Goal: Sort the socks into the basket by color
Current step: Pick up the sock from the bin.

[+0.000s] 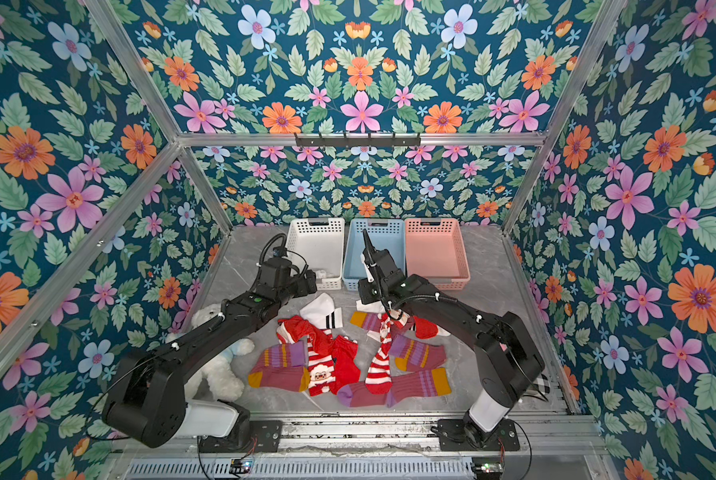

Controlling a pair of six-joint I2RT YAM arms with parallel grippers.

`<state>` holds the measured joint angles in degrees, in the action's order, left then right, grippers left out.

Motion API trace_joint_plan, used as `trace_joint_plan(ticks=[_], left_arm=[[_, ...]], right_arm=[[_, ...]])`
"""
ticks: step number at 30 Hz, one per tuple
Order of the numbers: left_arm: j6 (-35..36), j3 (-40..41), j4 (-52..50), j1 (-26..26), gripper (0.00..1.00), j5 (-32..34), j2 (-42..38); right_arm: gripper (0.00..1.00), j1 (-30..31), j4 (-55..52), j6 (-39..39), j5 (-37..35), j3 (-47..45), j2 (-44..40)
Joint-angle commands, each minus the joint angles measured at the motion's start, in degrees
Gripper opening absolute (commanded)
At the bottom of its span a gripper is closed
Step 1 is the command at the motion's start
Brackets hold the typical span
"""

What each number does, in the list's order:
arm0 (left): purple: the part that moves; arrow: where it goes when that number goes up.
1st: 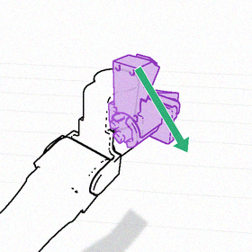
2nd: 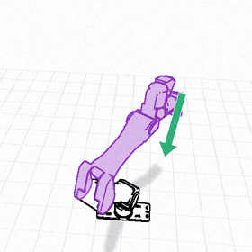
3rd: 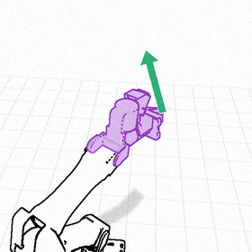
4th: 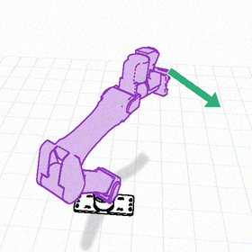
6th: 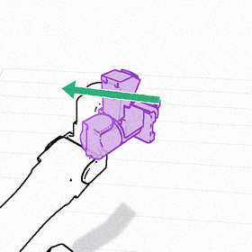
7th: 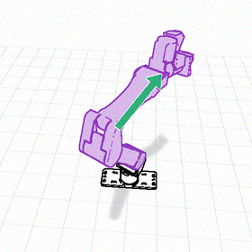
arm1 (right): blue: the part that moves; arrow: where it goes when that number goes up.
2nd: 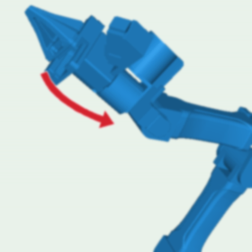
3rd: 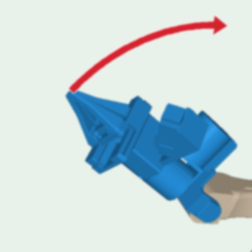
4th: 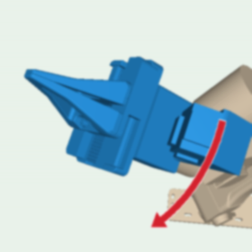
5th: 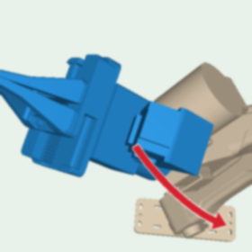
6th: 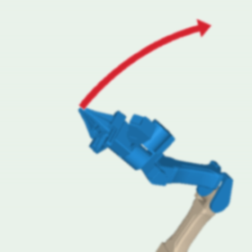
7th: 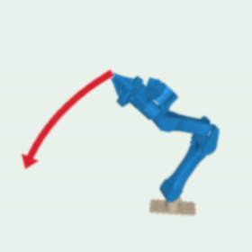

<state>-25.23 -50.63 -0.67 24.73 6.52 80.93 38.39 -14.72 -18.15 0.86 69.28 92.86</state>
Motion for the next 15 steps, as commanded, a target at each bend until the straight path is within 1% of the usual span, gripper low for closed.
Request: trace_joint_plan(ticks=[1,7,12,15], left_arm=[[0.6,-1.73,1.9,0.21,0.94,-3.07,2.23],[1.75,-7.71,-0.62,0.41,0.92,-2.79,9.55],[2.46,-13.3,-4.52,0.66,0.86,-1.49,15.97],[2.54,-15.17,-6.14,0.76,0.83,-1.0,18.18]], right_arm=[[0.37,-0.51,1.65,-2.12,-1.46,-1.91,-1.83],[0.37,-0.71,1.59,-2.52,-2.25,-3.86,-4.03],[0.38,-1.01,1.46,-2.51,-3.1,-4.76,-5.44],[0.38,-1.14,1.33,-2.53,-3.4,-5.27,-6.0]])
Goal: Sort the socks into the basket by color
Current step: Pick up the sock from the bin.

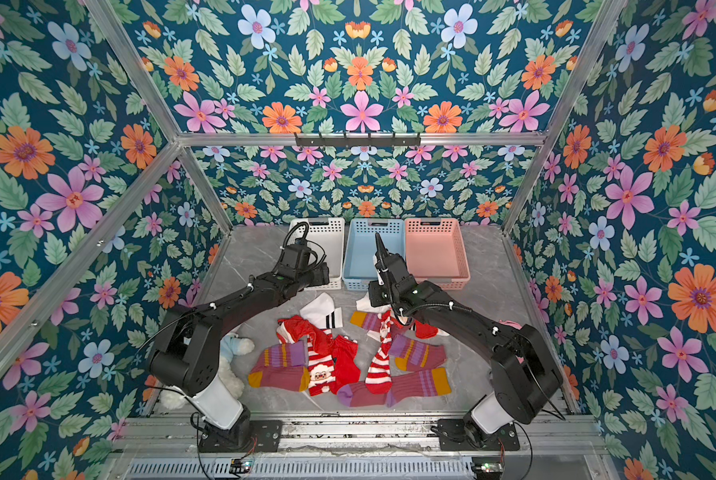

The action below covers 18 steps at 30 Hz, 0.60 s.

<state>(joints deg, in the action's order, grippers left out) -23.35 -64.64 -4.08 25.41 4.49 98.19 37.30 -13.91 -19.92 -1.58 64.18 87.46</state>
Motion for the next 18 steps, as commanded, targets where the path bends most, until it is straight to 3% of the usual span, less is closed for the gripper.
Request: trace_joint_plan(ticks=[1,5,14,18], left_arm=[[0.72,-1.28,-2.71,0.17,0.81,0.97,1.2],[0.85,-1.52,-2.69,0.23,0.7,0.91,1.72],[1.11,-1.54,-3.22,0.26,0.29,0.66,2.09],[1.2,-1.67,-3.22,0.25,0.16,1.32,1.92]], right_arm=[[0.38,-0.07,0.55,-0.8,-1.13,-0.36,-0.79],[0.38,-0.27,0.73,-0.88,-1.56,-0.81,-1.07],[0.38,-0.22,1.6,-1.08,-1.84,-1.34,-1.15],[0.38,-0.29,1.93,-1.33,-1.93,-1.65,-1.32]])
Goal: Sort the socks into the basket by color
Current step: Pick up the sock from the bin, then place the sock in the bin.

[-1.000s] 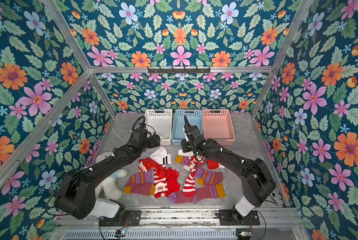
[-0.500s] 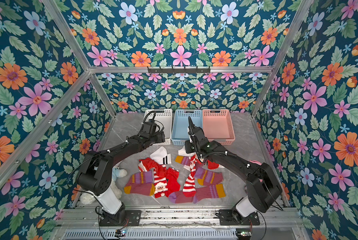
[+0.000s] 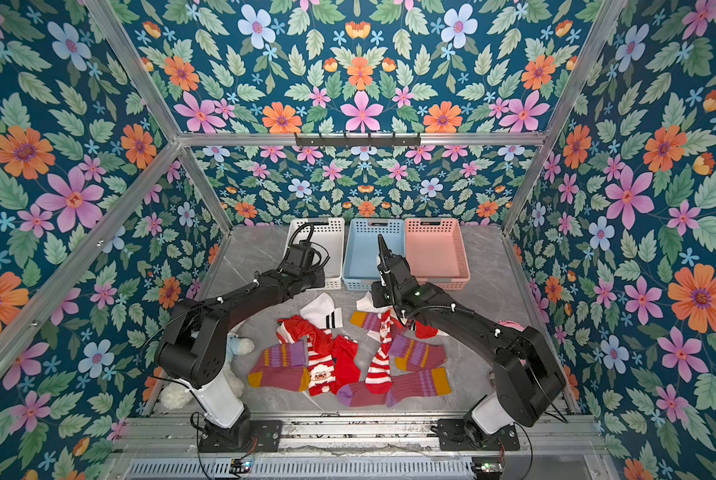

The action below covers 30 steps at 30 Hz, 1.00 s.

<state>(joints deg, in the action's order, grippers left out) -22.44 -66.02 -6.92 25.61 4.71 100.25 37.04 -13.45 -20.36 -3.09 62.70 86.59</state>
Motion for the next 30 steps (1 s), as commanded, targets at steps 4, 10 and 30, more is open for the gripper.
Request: trace_joint_plan(ticks=[4,10,30], left_arm=[[0.63,-1.68,-0.53,0.06,0.06,2.39,0.03],[2.83,-7.67,-1.74,-0.03,0.0,6.26,1.34],[8.62,-22.95,2.17,-5.47,0.36,9.97,13.87]], right_arm=[[0.38,0.05,1.58,-0.92,-0.58,-0.52,-0.8],[0.38,0.05,1.37,-0.87,-1.21,-1.19,-2.16],[0.4,0.05,0.45,-1.28,-2.18,-6.49,-8.67]])
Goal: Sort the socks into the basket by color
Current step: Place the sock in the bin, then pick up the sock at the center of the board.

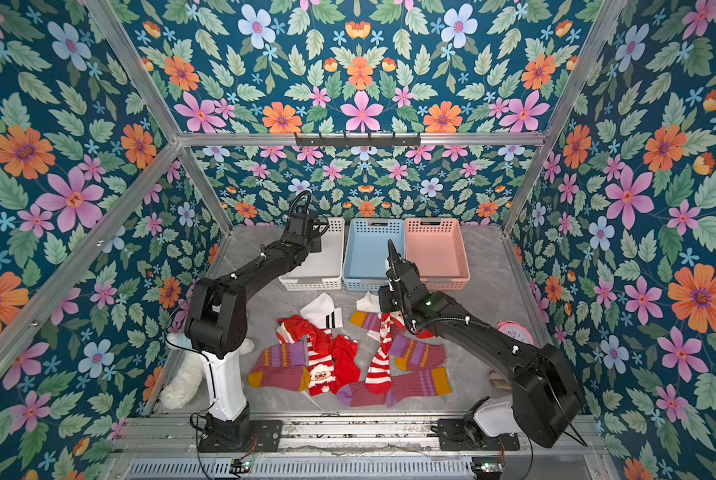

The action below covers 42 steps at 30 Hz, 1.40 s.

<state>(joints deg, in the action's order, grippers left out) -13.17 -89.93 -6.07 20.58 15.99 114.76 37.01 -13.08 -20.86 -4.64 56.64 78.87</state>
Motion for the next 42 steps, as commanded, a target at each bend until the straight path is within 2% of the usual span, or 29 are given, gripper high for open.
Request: trace_joint_plan(ticks=[1,4,9,18,27,34,42], left_arm=[[-0.83,2.06,1.85,-0.45,0.41,-1.63,-1.28],[-1.47,4.75,2.75,-0.45,0.51,-2.44,-3.23],[-2.9,7.83,2.15,-0.45,0.54,-4.64,-6.86],[-7.72,16.77,1.59,0.07,0.57,-10.16,-16.63],[-10.1,25.69,1.81,2.95,0.59,-10.42,-24.72],[-11.85,31.12,4.26,5.14,0.59,-10.35,-27.95],[-12.82,34.21,5.89,6.23,0.6,-10.53,-28.73]], right_arm=[[0.41,0.01,0.05,-0.76,-0.69,-0.65,-1.28],[0.41,0.07,-0.34,-0.87,-0.89,-1.31,-2.03],[0.42,0.02,-1.2,-1.02,-0.81,-1.94,-2.94],[0.44,0.05,-3.27,-2.65,1.22,-5.21,-6.08],[0.46,0.99,-3.28,-4.51,5.25,-7.43,-4.89],[0.46,2.09,-2.48,-5.5,4.64,-7.44,-1.51],[0.39,2.49,-2.29,-6.02,3.81,-7.34,0.75]])
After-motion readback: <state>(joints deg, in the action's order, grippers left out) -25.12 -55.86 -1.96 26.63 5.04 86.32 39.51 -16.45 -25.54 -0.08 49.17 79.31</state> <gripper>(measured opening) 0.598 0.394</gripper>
